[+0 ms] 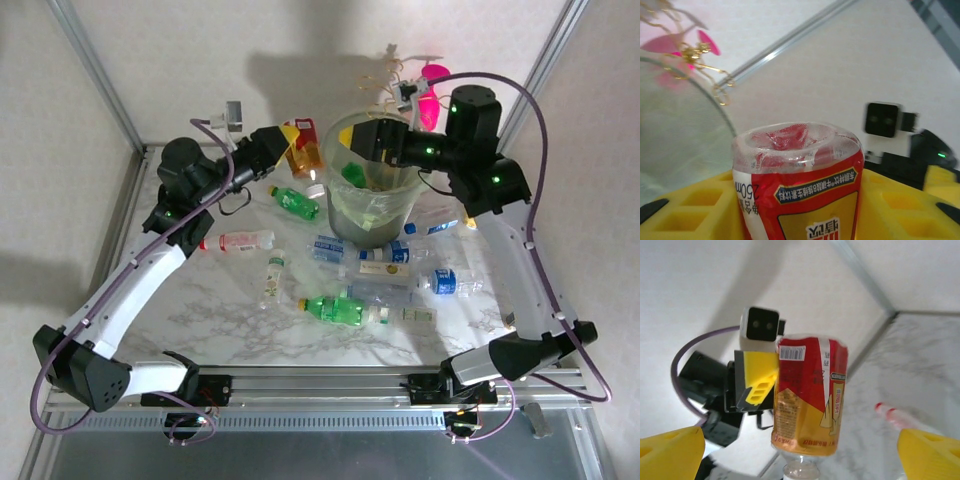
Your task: Put the plastic bottles in the bin
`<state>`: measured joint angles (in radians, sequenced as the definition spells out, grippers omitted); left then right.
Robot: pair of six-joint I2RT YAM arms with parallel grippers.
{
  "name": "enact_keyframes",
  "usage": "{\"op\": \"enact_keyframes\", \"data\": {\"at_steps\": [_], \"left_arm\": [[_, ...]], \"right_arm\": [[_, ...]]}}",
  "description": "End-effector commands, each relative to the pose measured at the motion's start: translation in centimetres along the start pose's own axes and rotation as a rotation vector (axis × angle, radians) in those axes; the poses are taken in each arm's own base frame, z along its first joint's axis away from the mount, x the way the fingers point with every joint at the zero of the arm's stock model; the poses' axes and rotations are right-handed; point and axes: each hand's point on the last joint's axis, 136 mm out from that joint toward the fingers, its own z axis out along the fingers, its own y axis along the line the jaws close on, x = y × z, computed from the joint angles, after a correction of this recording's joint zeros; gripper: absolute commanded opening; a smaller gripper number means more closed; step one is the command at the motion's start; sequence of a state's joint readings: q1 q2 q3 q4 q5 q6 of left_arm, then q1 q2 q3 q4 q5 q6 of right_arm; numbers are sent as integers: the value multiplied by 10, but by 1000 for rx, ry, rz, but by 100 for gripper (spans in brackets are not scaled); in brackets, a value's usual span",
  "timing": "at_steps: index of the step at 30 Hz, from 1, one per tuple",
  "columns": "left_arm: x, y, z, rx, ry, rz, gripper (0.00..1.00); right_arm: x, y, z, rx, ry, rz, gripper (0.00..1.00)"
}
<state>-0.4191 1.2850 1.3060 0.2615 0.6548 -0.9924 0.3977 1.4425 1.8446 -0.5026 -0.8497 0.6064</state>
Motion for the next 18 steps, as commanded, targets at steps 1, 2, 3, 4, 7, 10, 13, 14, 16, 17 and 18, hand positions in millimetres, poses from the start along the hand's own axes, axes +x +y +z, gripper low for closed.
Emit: {"op": "enact_keyframes", "data": {"at_steps": [1,2,3,4,7,10,13,14,16,17,18], "left_arm": [[-6,-61,-1,204,5,57,46],[-6,-64,0,211,6,60,46],[-6,-66,1,215,8,61,46],[-6,-69,2,221,5,63,46],[-3,-72,6,235,10,62,46],[0,-74,10,240,9,62,46],[4,-71,16,239,9,68,47],[5,-69,19,236,12,65,47],[8,-69,25,239,22,64,47],[11,-69,28,241,28,65,46],[12,-69,31,241,32,70,46]], "right_arm": [[9,19,5,-171,83,43,99],[11,19,6,-178,90,51,99],[12,17,7,-177,94,58,99],[12,14,8,-173,95,64,99],[14,14,11,-185,104,69,99],[16,15,17,-201,118,73,98],[18,14,24,-211,131,80,98],[18,16,25,-215,134,79,98],[18,17,27,-220,137,74,98],[18,18,28,-225,139,70,97],[19,19,30,-228,143,70,97]]}}
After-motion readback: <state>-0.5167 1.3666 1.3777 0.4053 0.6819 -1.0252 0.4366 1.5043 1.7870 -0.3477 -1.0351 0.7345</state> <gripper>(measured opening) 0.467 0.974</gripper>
